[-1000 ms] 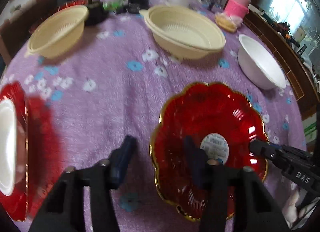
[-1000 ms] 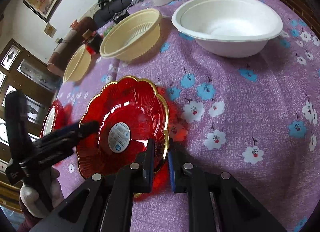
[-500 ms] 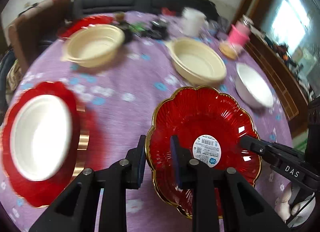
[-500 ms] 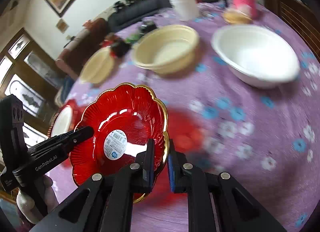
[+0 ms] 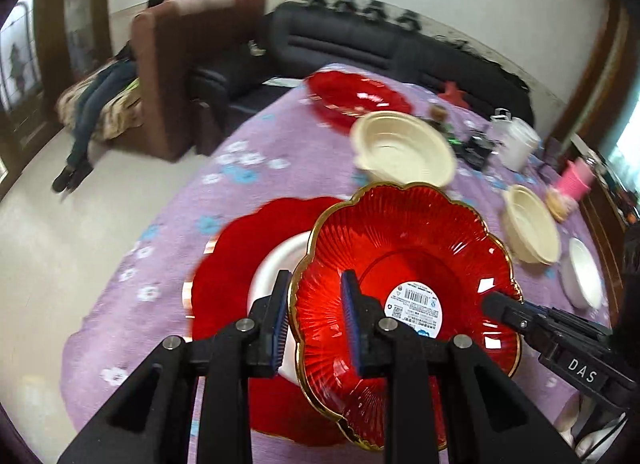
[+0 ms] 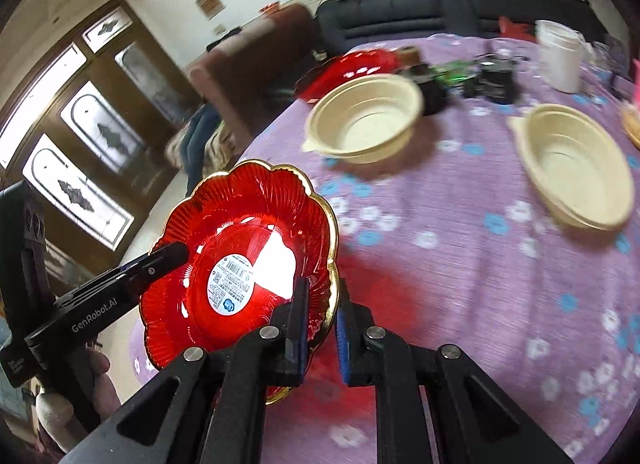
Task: Organize plates and bowls
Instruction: 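Lower the red sticker plate onto the white plate stack, open right gripper, then move the right gripper to the cream plastic bowl and grasp its rim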
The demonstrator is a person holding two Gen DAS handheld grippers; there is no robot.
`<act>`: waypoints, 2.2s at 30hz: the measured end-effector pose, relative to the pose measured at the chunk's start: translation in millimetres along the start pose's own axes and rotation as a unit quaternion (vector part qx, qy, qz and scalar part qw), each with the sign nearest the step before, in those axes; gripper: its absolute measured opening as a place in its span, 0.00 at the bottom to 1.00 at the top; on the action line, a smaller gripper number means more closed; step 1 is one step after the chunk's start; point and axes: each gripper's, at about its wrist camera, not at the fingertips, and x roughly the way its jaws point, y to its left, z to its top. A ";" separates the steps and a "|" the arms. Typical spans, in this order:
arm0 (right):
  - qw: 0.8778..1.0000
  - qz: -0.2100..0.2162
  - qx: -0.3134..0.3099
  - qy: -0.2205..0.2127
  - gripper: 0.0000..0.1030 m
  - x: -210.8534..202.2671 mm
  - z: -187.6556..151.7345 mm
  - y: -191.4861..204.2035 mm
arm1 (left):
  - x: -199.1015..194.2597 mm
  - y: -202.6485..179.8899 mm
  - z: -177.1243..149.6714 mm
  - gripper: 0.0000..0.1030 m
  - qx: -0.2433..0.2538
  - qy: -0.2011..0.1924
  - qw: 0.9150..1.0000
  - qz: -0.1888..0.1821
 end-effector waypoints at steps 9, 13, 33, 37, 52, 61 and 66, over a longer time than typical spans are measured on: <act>0.999 -0.018 -0.016 0.035 0.13 46.0 3.8 19.5 | 33.4 32.7 -2.1 0.22 -0.026 0.027 0.999 0.006; 0.999 -0.021 -0.017 0.037 0.14 49.5 3.5 18.8 | 37.1 32.6 -2.0 0.22 -0.023 0.025 0.999 0.007; 0.999 -0.042 -0.030 -0.005 0.21 49.7 3.9 20.2 | 26.0 35.9 -0.1 0.62 -0.016 0.000 0.999 0.045; 0.999 -0.035 -0.026 -0.026 0.29 40.8 5.4 18.7 | 17.2 40.8 -1.3 0.62 -0.027 -0.008 0.999 0.042; 0.996 -0.051 -0.009 -0.070 0.32 -18.0 -15.7 -17.8 | -73.1 -7.7 -14.8 0.78 0.011 -0.121 0.992 0.028; 0.991 -0.088 0.047 -0.089 0.32 -59.6 -37.2 -83.7 | -86.9 -61.7 -27.7 0.83 0.061 -0.130 0.989 -0.019; 0.983 -0.104 0.118 -0.099 0.32 -73.5 -39.5 -134.7 | -77.4 -83.5 -36.7 0.83 0.083 -0.112 0.990 -0.032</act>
